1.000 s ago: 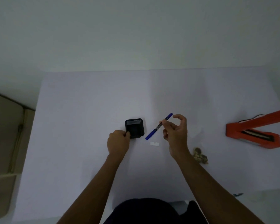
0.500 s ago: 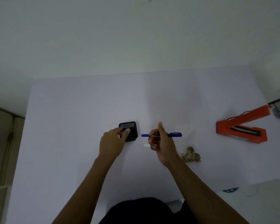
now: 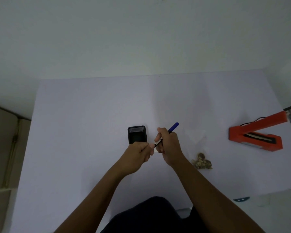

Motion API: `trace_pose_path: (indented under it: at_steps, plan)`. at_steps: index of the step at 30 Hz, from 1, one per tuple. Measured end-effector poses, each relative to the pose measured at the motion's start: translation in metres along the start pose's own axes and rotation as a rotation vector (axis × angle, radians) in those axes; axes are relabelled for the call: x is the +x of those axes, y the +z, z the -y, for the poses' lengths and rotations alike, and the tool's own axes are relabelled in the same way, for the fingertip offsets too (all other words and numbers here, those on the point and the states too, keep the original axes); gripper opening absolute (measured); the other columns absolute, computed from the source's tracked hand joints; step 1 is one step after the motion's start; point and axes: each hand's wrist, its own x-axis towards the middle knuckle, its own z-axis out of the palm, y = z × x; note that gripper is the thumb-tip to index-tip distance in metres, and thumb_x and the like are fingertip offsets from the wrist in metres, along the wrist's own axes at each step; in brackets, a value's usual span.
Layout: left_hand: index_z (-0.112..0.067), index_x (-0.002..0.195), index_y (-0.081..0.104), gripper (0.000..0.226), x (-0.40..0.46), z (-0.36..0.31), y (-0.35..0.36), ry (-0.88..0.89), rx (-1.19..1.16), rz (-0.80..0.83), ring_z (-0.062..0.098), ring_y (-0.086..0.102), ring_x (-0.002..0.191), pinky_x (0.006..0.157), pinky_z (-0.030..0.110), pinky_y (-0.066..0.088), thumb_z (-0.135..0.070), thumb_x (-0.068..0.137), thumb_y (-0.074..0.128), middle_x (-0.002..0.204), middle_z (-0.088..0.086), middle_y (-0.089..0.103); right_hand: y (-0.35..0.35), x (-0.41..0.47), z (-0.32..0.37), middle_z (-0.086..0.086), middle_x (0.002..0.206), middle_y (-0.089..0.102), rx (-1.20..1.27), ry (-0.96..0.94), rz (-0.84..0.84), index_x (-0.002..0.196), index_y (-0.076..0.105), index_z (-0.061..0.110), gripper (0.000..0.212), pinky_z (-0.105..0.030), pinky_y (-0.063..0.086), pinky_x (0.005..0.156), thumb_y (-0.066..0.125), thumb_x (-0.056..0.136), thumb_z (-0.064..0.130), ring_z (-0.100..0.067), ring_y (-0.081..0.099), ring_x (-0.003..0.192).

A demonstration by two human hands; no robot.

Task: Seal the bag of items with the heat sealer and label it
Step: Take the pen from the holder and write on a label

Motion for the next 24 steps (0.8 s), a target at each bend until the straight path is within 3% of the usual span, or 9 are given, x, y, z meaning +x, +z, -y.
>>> trace_pose_path:
  at_steps: [6, 9, 10, 12, 14, 17, 20, 24]
  plan:
    - [-0.012, 0.076, 0.057, 0.041, 0.004, 0.001, -0.005, -0.271, -0.507, 0.193, 0.01, 0.033, 0.052, 0.051, 0.02, 0.034, -0.033, 0.106, 0.038, 0.06, 0.001, 0.042, 0.01, 0.008, -0.007, -0.004, 0.052, 0.044, 0.005, 0.066, -0.083, 0.055, 0.05, 0.009, 0.042, -0.024, 0.027, 0.043, 0.052, 0.096, 0.018, -0.014, 0.033, 0.038]
    - [-0.013, 0.076, 0.054, 0.04, -0.007, 0.019, -0.023, -0.284, -0.763, 0.36, 0.011, 0.032, 0.055, 0.053, 0.021, 0.031, -0.031, 0.106, 0.037, 0.062, 0.002, 0.04, -0.021, 0.027, 0.012, -0.004, 0.055, 0.04, 0.159, 0.082, -0.3, 0.057, 0.045, 0.011, 0.036, -0.017, 0.018, 0.039, 0.05, 0.093, 0.014, -0.01, 0.026, 0.032]
    - [-0.012, 0.076, 0.054, 0.04, -0.011, 0.029, -0.028, -0.278, -0.732, 0.353, 0.011, 0.034, 0.056, 0.054, 0.021, 0.032, -0.032, 0.106, 0.037, 0.062, 0.002, 0.041, -0.038, 0.035, 0.022, -0.006, 0.056, 0.04, 0.174, 0.053, -0.367, 0.057, 0.045, 0.01, 0.036, -0.015, 0.018, 0.038, 0.05, 0.093, 0.013, -0.009, 0.025, 0.031]
    - [-0.009, 0.08, 0.062, 0.038, -0.014, 0.051, -0.031, -0.249, -0.408, 0.222, 0.01, 0.043, 0.056, 0.057, 0.022, 0.039, -0.029, 0.106, 0.04, 0.065, 0.002, 0.053, -0.063, 0.044, 0.039, -0.008, 0.057, 0.041, 0.121, -0.02, -0.416, 0.056, 0.048, 0.009, 0.038, -0.016, 0.019, 0.037, 0.052, 0.093, 0.016, -0.01, 0.027, 0.03]
    - [-0.009, 0.088, 0.073, 0.029, -0.004, 0.079, -0.02, -0.204, -0.024, -0.023, 0.008, 0.055, 0.058, 0.064, 0.023, 0.047, -0.021, 0.102, 0.051, 0.074, 0.0, 0.068, -0.066, 0.042, 0.042, -0.009, 0.056, 0.044, 0.045, -0.07, -0.356, 0.056, 0.052, 0.009, 0.04, -0.019, 0.022, 0.037, 0.054, 0.095, 0.02, -0.011, 0.03, 0.032]
    - [-0.008, 0.099, 0.078, 0.016, 0.011, 0.11, 0.003, -0.138, 0.141, -0.283, 0.001, 0.061, 0.071, 0.078, 0.019, 0.045, -0.015, 0.093, 0.065, 0.091, -0.007, 0.071, -0.042, 0.027, 0.031, -0.005, 0.049, 0.049, -0.061, -0.098, -0.248, 0.058, 0.055, 0.009, 0.045, -0.02, 0.028, 0.036, 0.053, 0.1, 0.026, -0.011, 0.036, 0.033]
    - [-0.008, 0.101, 0.078, 0.015, 0.023, 0.136, 0.018, -0.101, 0.282, -0.375, 0.01, 0.06, 0.077, 0.079, 0.02, 0.045, -0.015, 0.09, 0.07, 0.095, 0.001, 0.073, -0.026, 0.012, 0.008, 0.001, 0.043, 0.051, -0.091, -0.103, -0.191, 0.061, 0.056, 0.007, 0.048, -0.02, 0.034, 0.037, 0.05, 0.103, 0.028, -0.01, 0.041, 0.034]
    - [-0.006, 0.089, 0.076, 0.01, 0.033, 0.159, 0.028, -0.081, 0.504, -0.372, 0.023, 0.061, 0.08, 0.076, 0.033, 0.054, -0.014, 0.088, 0.07, 0.086, 0.01, 0.07, -0.027, 0.004, -0.021, 0.002, 0.042, 0.052, -0.129, -0.064, -0.175, 0.063, 0.059, 0.004, 0.051, -0.019, 0.037, 0.04, 0.048, 0.105, 0.032, -0.01, 0.044, 0.037]
